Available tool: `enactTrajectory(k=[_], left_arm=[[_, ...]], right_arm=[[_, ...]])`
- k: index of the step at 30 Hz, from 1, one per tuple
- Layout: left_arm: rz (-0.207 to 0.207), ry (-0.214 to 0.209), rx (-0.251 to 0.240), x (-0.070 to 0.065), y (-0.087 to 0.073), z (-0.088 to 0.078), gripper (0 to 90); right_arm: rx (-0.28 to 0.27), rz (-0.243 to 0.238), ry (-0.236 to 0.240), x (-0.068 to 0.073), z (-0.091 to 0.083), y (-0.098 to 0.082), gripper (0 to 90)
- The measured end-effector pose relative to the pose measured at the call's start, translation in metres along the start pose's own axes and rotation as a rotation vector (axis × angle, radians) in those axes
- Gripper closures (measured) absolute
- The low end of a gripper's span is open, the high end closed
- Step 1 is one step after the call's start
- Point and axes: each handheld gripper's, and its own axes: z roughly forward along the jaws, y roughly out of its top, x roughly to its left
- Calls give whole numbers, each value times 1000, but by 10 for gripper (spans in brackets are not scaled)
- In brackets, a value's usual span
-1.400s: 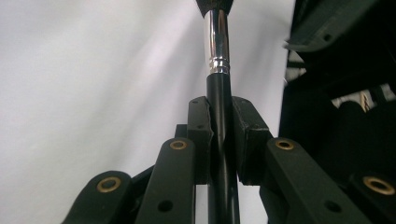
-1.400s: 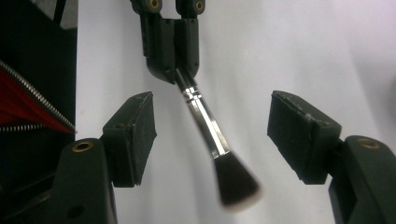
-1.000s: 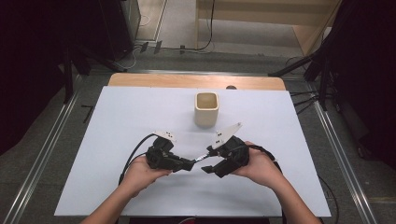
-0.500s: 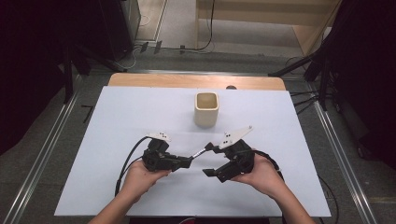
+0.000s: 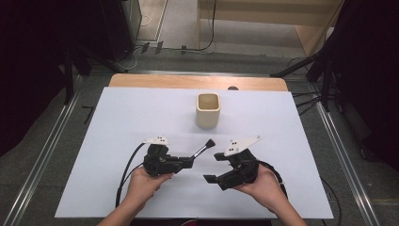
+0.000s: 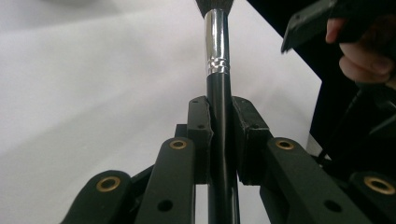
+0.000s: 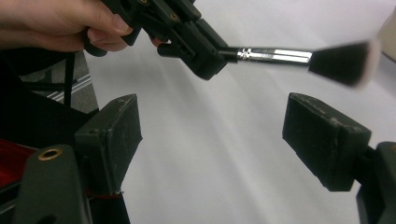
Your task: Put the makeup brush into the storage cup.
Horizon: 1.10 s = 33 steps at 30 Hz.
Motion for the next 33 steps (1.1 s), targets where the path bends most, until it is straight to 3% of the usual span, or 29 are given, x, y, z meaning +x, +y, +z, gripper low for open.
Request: enactTrajectory(k=[8, 18, 22, 25, 28, 33], left_arm=[[-41, 27, -112, -3, -8, -7, 794], [-50, 44, -198, -5, -18, -6, 793], [-50, 52, -196, -8, -21, -3, 793], [-54, 42, -211, -10, -22, -1, 793], [-65, 7, -232, -8, -24, 1, 793], [-79, -7, -265, -4, -26, 4, 794]], right_arm=[[-31, 53, -16, 6, 1, -6, 212], [-108, 105, -76, 10, -3, -11, 232], [-113, 120, -100, 13, -3, -12, 237], [-119, 133, -118, 14, -1, -13, 248], [-154, 151, -135, 16, 0, -15, 262], [-171, 170, -144, 17, 2, -15, 261]])
